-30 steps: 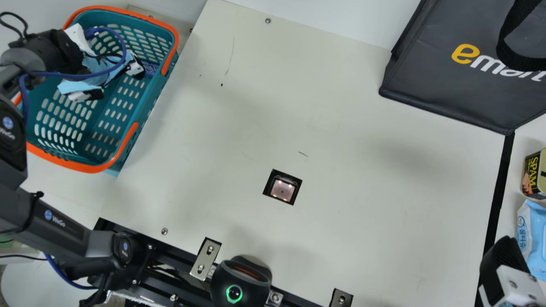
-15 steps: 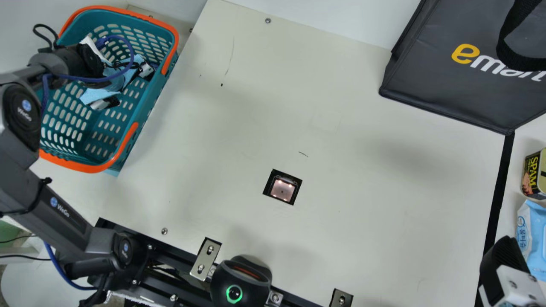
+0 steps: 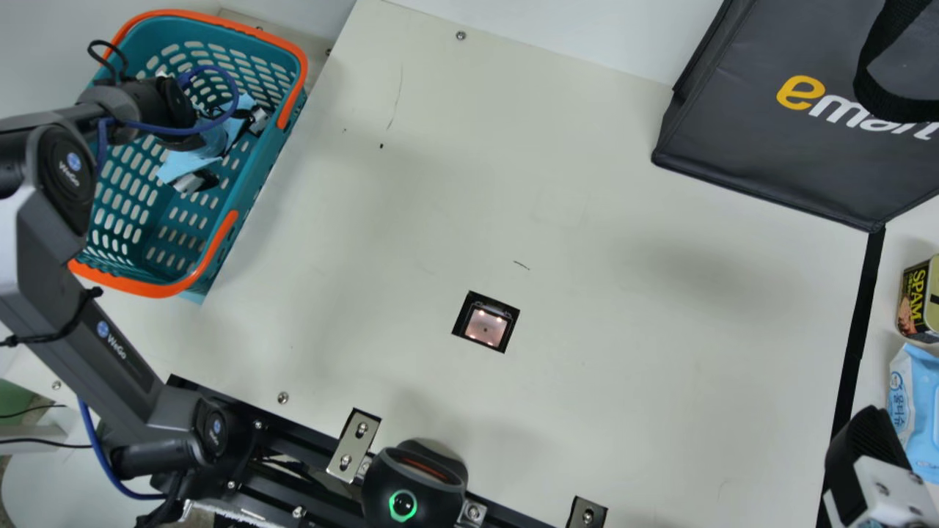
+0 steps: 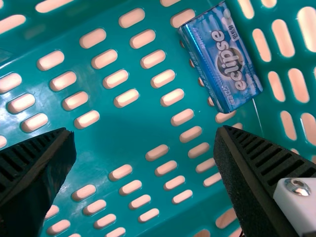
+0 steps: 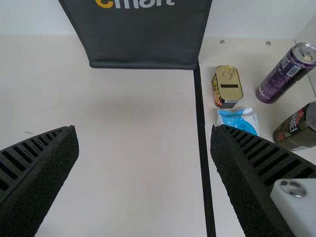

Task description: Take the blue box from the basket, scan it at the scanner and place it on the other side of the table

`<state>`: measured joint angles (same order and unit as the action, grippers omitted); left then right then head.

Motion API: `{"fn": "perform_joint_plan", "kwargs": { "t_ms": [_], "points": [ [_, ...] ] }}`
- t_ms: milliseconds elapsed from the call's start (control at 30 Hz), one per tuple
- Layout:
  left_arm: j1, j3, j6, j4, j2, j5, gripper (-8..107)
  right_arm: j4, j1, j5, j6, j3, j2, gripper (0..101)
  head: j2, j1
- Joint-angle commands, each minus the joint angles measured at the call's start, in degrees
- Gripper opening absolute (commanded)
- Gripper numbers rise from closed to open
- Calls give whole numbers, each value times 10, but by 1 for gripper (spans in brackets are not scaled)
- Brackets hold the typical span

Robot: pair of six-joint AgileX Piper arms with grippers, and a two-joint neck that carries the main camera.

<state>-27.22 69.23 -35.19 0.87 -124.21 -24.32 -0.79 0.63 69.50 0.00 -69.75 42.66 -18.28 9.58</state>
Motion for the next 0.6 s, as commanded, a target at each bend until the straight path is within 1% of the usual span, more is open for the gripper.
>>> {"fn": "perform_joint_plan", "kwargs": {
  "t_ms": [0, 233, 567],
  "points": [
    [0, 4, -6, -2, -3, -1, 90, 0, 0, 0, 0, 0, 0, 95, -1, -17],
    [1, 24, -28, -12, -16, -14, 90, 0, 0, 0, 0, 0, 0, 95, -1, -17],
    [1, 68, -49, -13, -41, -44, 90, 0, 0, 0, 0, 0, 0, 95, -1, -17]
  ]
}}
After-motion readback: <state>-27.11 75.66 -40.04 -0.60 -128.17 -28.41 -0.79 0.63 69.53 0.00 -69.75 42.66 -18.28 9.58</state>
